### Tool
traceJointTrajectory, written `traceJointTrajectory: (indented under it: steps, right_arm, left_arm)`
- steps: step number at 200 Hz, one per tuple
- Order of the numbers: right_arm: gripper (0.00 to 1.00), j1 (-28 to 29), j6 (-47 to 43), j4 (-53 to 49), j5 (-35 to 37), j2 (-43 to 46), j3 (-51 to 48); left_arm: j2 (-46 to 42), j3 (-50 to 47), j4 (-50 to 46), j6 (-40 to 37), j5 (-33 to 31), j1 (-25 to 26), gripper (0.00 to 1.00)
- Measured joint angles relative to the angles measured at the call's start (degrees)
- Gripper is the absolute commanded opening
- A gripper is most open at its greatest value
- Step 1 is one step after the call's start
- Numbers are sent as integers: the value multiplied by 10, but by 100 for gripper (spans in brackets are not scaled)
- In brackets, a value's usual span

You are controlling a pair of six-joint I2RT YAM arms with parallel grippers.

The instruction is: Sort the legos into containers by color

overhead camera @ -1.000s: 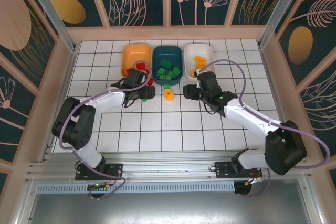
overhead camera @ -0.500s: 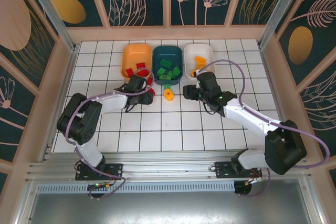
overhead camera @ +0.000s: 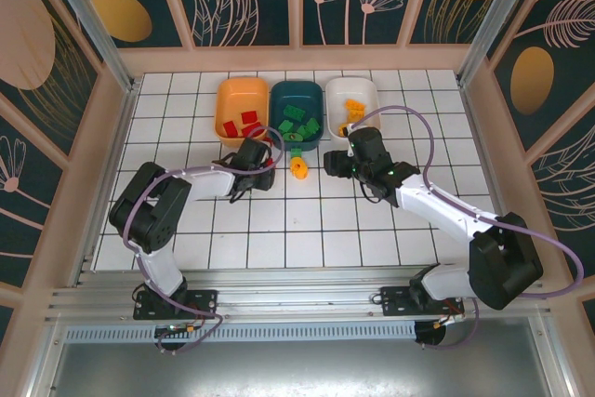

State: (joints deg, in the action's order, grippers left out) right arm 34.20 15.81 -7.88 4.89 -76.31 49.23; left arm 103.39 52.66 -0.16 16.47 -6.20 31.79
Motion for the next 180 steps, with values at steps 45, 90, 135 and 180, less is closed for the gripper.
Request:
traceJointTrajectory:
  steps: [45, 90, 135, 180]
  right_arm:
    - [68, 0, 0, 0, 0, 0, 0]
    - [68, 0, 0, 0, 0, 0, 0]
    - [68, 0, 0, 0, 5, 4, 0]
    - [67, 0, 0, 0, 7, 18, 0]
  left_arm:
    - [-25, -15, -4, 15, -5, 33, 32]
    - [-65, -14, -29, 26, -7, 72, 24]
    - [-111, 72, -57, 37, -37, 81, 12]
    - [49, 330, -68, 56, -39, 42, 9]
